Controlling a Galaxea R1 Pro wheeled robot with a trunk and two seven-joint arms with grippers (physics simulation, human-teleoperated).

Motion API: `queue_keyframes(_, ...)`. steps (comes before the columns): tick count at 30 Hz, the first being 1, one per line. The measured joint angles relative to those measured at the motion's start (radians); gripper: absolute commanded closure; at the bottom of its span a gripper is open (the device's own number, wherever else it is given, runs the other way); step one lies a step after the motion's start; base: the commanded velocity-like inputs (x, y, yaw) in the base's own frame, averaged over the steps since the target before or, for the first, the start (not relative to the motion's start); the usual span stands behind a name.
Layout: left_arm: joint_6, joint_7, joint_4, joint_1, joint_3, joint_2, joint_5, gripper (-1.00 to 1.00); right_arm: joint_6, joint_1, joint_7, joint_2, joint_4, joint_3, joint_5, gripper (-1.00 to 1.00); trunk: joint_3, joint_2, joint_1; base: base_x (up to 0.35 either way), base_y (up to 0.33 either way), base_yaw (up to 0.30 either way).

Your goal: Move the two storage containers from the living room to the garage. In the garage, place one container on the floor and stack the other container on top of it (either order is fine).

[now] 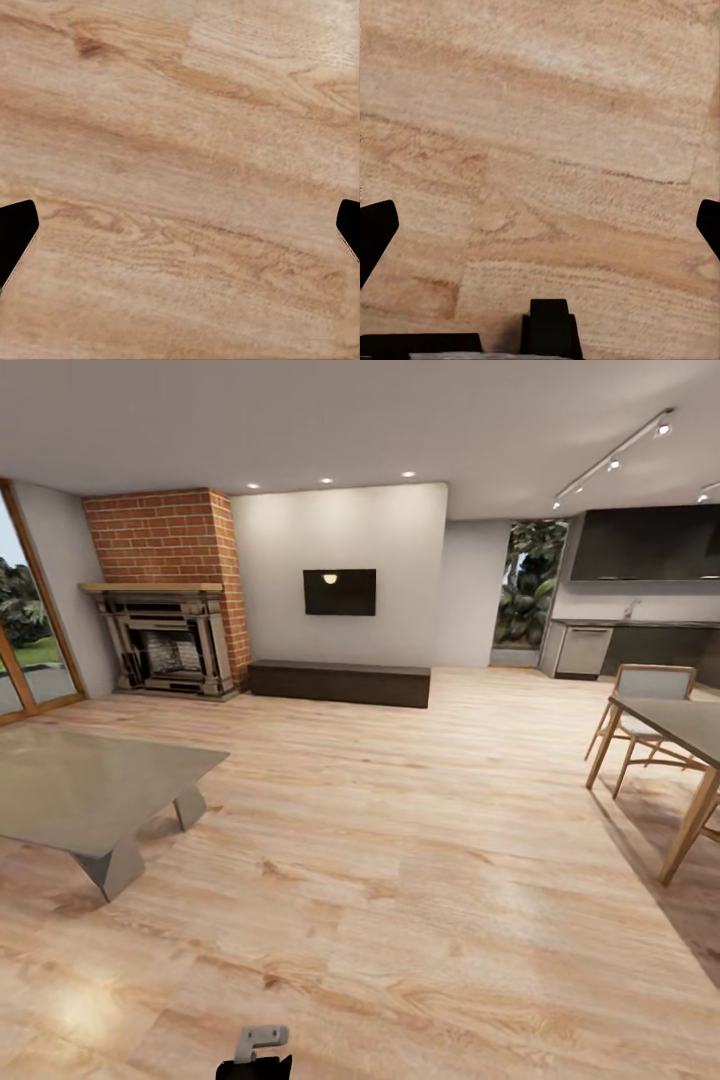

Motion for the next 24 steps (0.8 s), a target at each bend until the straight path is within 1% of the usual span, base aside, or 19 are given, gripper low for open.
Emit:
queue_keyframes(6, 0.0, 0.0, 0.0, 0.0, 0.0, 0.0, 0.0, -1.0, -0.027, 0.002, 0.001, -0.007, 0.054, -0.004, -0.001, -1.0, 0.0, 0.0, 0.0, 0.343, 0.0, 0.0)
queue_keyframes(24, 0.0, 0.0, 0.0, 0.0, -0.009, 0.0, 0.0, -1.0, -0.041, 0.002, 0.0, -0.009, 0.081, -0.004, -0.001, -1.0, 0.002, 0.0, 0.0, 0.343, 0.0, 0.0)
